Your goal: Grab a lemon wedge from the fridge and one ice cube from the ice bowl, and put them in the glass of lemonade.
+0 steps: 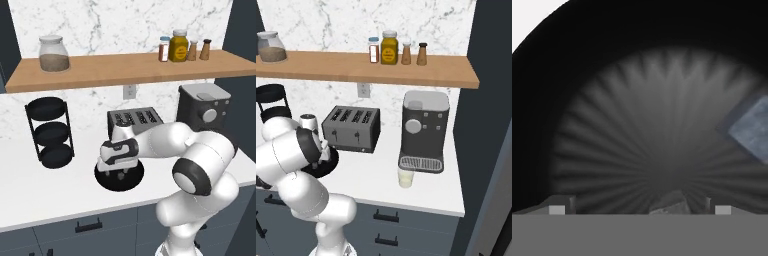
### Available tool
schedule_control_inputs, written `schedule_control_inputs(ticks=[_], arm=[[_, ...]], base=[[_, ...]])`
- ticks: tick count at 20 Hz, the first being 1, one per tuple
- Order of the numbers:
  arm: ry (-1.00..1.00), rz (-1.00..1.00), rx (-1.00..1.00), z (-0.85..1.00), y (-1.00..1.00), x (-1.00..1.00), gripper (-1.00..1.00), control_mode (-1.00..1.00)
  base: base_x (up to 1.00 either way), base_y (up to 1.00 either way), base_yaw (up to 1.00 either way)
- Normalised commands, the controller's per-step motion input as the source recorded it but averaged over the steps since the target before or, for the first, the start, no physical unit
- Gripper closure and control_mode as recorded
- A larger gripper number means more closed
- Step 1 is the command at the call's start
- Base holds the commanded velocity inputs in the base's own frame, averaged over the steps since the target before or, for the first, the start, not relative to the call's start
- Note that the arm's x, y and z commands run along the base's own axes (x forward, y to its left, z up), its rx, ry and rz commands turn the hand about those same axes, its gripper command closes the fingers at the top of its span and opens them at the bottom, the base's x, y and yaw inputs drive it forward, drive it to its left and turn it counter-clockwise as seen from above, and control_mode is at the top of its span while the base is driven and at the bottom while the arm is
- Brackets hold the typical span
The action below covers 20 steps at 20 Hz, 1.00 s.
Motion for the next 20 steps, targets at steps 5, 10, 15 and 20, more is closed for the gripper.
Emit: schedule_control_inputs(ticks=[5, 10, 15, 20], arm=[[0.0, 0.16, -0.02, -0.01, 0.0, -0.28, -1.0, -1.0], [-0.03, 0.12, 0.0, -0.09, -0.04, -0.18, -1.0, -1.0], [0.0, 0.09, 0.0, -0.29, 0.0, 0.1, -1.0, -1.0], [0.0, 0.04, 0.0, -0.08, 0.01, 0.2, -1.0, -1.0]], base=[[0.0, 0.0, 0.0], [0.0, 0.0, 0.0], [0.0, 0.0, 0.0], [0.0, 0.0, 0.0]])
